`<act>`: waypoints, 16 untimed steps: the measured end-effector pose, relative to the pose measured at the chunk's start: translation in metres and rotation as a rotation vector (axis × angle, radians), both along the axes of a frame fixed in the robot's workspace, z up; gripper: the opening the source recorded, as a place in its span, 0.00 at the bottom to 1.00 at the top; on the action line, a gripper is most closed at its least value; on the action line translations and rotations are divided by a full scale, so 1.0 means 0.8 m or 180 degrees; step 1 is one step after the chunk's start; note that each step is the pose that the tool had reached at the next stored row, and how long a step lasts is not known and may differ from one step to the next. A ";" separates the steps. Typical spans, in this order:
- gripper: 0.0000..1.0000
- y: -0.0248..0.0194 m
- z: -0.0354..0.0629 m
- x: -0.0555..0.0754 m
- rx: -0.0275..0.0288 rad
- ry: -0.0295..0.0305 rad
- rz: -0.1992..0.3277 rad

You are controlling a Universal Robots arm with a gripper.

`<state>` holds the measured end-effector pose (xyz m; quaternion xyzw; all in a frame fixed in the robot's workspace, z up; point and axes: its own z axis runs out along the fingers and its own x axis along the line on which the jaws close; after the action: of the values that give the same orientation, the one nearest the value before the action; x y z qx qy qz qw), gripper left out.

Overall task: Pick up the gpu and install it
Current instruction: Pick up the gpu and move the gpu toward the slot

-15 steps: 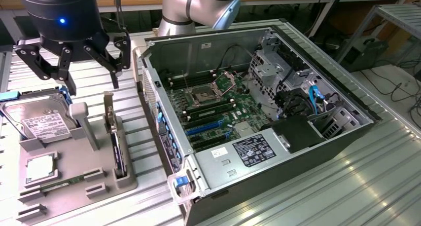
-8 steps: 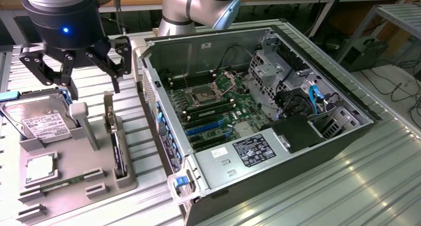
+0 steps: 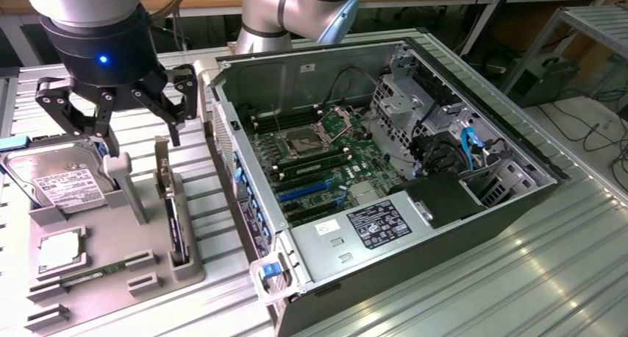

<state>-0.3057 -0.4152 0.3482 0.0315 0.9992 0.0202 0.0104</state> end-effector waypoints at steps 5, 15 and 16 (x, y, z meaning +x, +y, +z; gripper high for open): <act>0.72 -0.0003 -0.009 0.000 0.0000 0.0003 0.0004; 0.72 -0.0024 -0.027 0.000 0.0000 0.0014 0.0009; 0.72 -0.0037 -0.029 0.000 0.0000 0.0017 0.0010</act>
<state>-0.3061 -0.4181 0.3252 0.0300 0.9993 0.0201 0.0076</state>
